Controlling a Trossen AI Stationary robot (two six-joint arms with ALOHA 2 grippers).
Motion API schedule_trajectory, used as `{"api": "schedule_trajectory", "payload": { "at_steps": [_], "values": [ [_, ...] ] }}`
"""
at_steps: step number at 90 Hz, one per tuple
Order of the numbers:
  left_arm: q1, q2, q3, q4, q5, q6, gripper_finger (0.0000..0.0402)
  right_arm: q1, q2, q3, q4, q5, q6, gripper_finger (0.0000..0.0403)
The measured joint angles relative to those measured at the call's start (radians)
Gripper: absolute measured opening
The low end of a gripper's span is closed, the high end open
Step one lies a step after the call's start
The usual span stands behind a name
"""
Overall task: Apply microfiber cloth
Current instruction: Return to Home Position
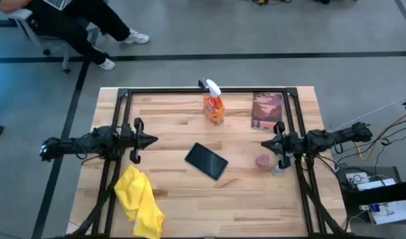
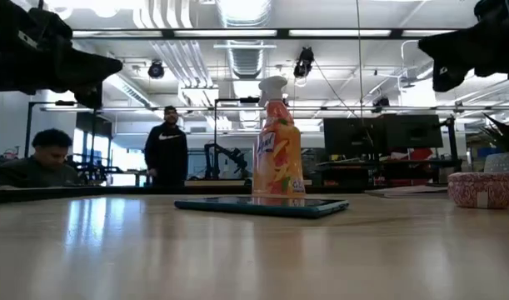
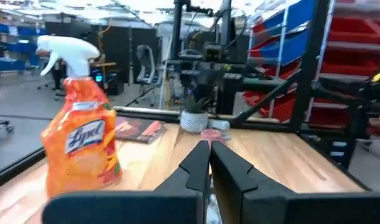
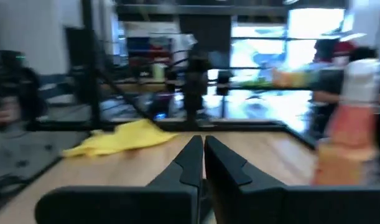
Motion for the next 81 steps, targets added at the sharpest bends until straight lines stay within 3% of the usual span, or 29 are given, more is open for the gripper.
{"api": "schedule_trajectory", "payload": {
  "at_steps": [51, 81],
  "values": [
    [0.0, 0.007, 0.005, 0.062, 0.005, 0.008, 0.0, -0.148, 0.002, 0.0, 0.001, -0.149, -0.093, 0.0],
    [0.0, 0.012, 0.005, 0.107, 0.005, -0.001, 0.0, -0.298, 0.063, 0.0, 0.018, -0.322, -0.115, 0.0]
  ]
}}
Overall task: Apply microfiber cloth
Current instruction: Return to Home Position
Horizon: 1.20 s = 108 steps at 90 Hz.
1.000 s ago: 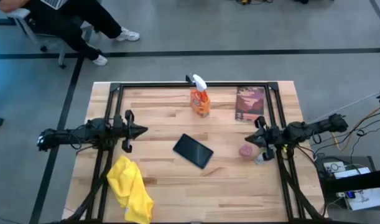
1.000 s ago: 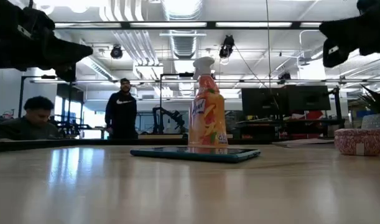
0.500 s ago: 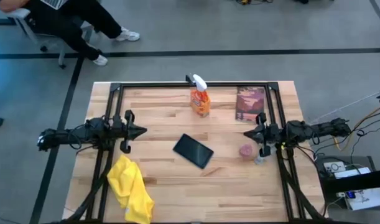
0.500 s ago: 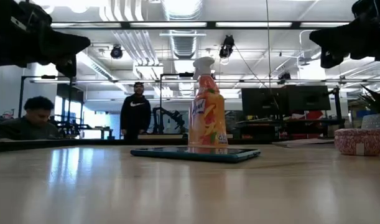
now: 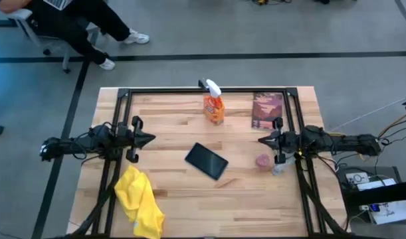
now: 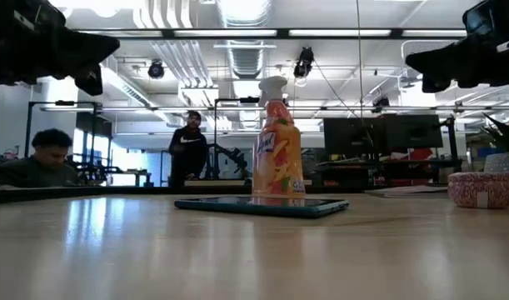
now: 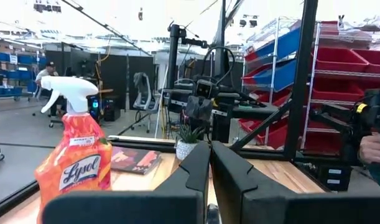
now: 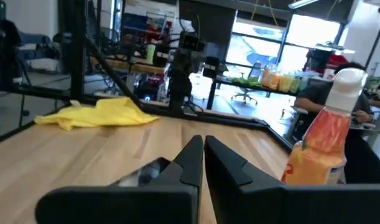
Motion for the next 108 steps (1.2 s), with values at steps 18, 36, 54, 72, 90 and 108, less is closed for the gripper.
{"api": "schedule_trajectory", "payload": {
  "at_steps": [18, 36, 54, 72, 90, 108],
  "values": [
    [0.0, 0.008, 0.001, 0.04, -0.005, -0.002, 0.0, -0.043, 0.037, 0.0, 0.075, -0.043, 0.053, 0.0],
    [0.0, 0.01, 0.001, 0.05, -0.005, -0.003, 0.0, -0.044, 0.063, 0.0, 0.075, -0.043, 0.083, 0.0],
    [0.0, 0.025, 0.001, 0.022, -0.006, -0.001, 0.0, -0.044, 0.07, 0.0, 0.074, -0.043, 0.044, 0.0],
    [0.0, 0.057, 0.001, -0.019, -0.008, 0.001, 0.0, -0.044, 0.069, 0.0, 0.074, -0.043, 0.067, 0.0],
    [0.0, 0.093, 0.001, -0.055, -0.008, -0.006, 0.0, -0.044, 0.069, 0.0, 0.074, -0.043, 0.067, 0.0],
    [0.0, 0.134, 0.001, -0.05, -0.008, -0.007, 0.0, -0.044, 0.069, 0.0, 0.074, -0.043, 0.067, 0.0]
  ]
}}
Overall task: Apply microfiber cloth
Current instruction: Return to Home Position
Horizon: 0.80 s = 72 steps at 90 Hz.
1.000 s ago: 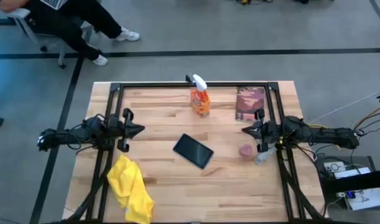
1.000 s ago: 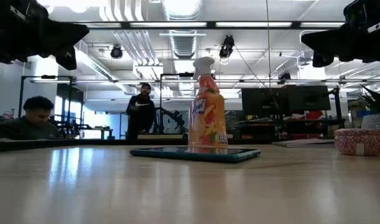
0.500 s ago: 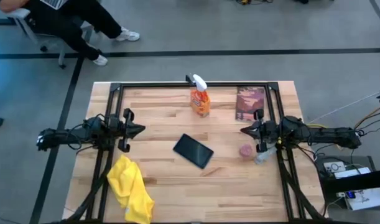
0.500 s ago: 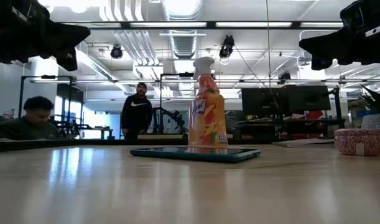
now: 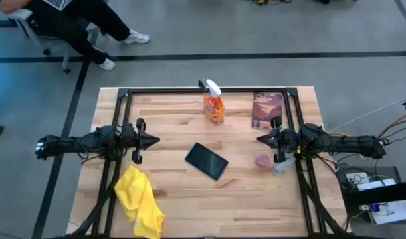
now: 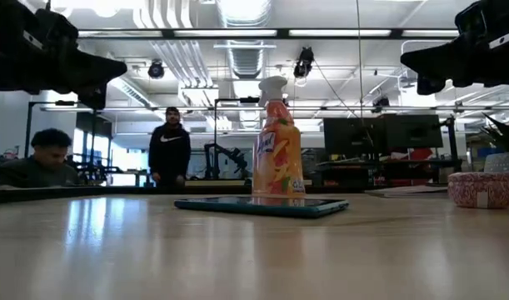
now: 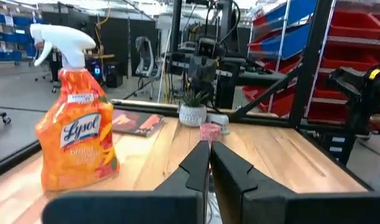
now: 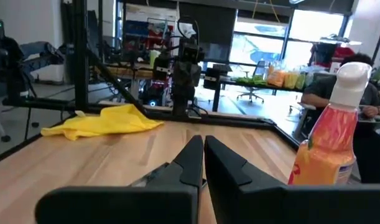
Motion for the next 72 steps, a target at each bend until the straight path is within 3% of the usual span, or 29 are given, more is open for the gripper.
{"api": "schedule_trajectory", "payload": {
  "at_steps": [72],
  "values": [
    [0.0, 0.121, 0.0, 0.001, 0.001, 0.0, 0.0, 0.0, 0.0, 0.0, 0.0, 0.0, 0.0, 0.0]
  ]
}}
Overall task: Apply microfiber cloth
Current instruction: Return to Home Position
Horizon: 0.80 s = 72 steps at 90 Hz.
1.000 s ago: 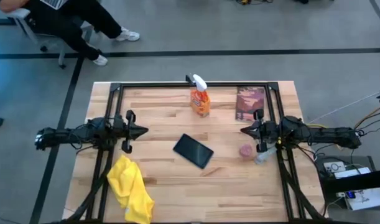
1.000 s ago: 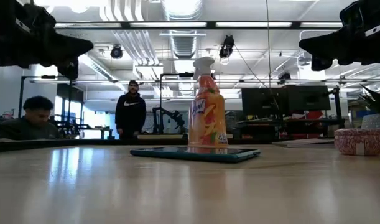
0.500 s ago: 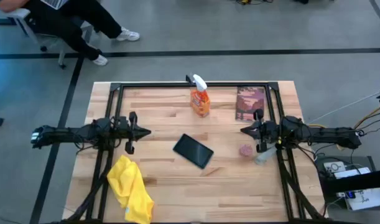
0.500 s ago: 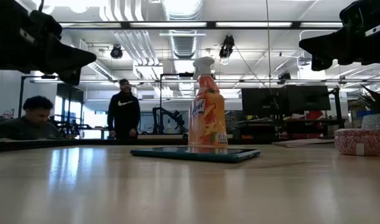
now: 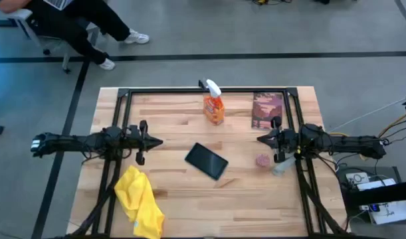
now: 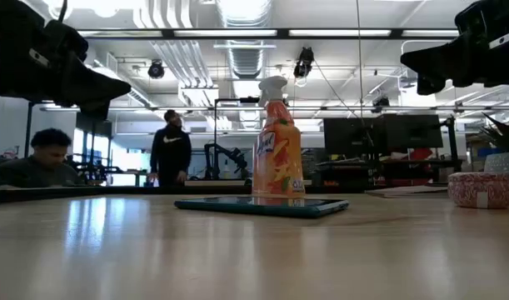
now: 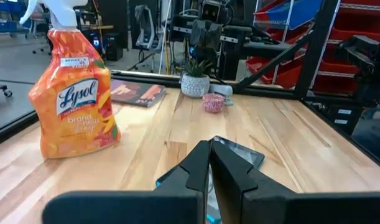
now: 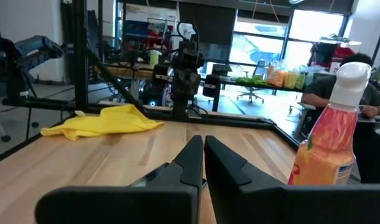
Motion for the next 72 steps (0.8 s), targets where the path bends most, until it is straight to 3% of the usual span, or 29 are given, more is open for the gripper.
{"api": "schedule_trajectory", "payload": {
  "at_steps": [72],
  "values": [
    [0.0, 0.047, 0.0, -0.001, 0.001, 0.0, 0.0, 0.0, 0.0, 0.0, 0.0, 0.0, 0.0, 0.0]
  ]
}}
